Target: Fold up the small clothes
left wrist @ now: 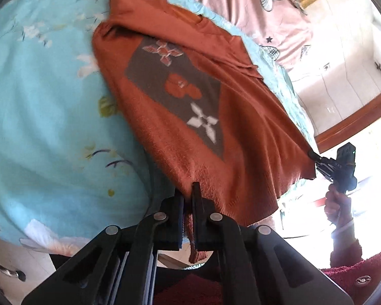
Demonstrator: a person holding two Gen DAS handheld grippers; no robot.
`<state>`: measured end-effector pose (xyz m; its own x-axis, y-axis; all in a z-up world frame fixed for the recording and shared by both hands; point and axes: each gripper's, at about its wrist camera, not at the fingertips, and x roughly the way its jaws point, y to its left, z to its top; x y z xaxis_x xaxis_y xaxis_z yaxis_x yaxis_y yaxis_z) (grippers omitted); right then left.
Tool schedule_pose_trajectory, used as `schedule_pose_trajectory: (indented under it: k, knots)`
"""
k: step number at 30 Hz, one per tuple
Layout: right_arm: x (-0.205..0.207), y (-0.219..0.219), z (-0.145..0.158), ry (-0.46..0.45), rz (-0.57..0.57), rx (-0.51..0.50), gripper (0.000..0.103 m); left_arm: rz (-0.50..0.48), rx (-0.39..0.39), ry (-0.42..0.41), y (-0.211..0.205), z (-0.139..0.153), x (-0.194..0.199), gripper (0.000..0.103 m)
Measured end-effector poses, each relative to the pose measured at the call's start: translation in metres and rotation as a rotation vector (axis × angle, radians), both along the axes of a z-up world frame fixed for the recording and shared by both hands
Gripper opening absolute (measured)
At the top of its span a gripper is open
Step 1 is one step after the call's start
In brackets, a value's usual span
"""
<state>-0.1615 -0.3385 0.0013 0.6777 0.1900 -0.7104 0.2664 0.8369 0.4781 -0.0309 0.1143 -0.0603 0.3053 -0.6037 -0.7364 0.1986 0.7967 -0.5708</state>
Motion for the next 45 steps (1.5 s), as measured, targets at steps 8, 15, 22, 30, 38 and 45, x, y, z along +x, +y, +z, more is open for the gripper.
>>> schedule_pose_trajectory:
  k: [8, 15, 22, 30, 38, 45]
  knots:
    - [-0.003, -0.009, -0.020, 0.023, 0.013, 0.041, 0.030, -0.091, -0.096, 0.133, -0.016, -0.033, 0.002, 0.065]
    - [-0.004, -0.004, -0.034, 0.015, 0.070, 0.107, 0.028, -0.249, 0.004, 0.078, -0.063, -0.033, 0.001, 0.009]
    - [-0.022, -0.007, -0.023, -0.066, 0.061, 0.133, 0.007, -0.206, 0.029, -0.163, -0.030, 0.042, -0.036, 0.007]
    - [-0.029, 0.002, -0.008, -0.164, 0.079, 0.185, 0.007, -0.079, -0.043, -0.233, 0.011, 0.077, -0.052, 0.004]
    - [0.003, -0.003, 0.035, -0.260, 0.083, 0.154, 0.007, -0.053, -0.063, -0.297, 0.010, 0.091, -0.022, 0.004]
    - [0.095, -0.021, 0.069, -0.325, 0.044, 0.098, 0.007, 0.109, -0.075, -0.436, 0.033, 0.133, 0.056, 0.004]
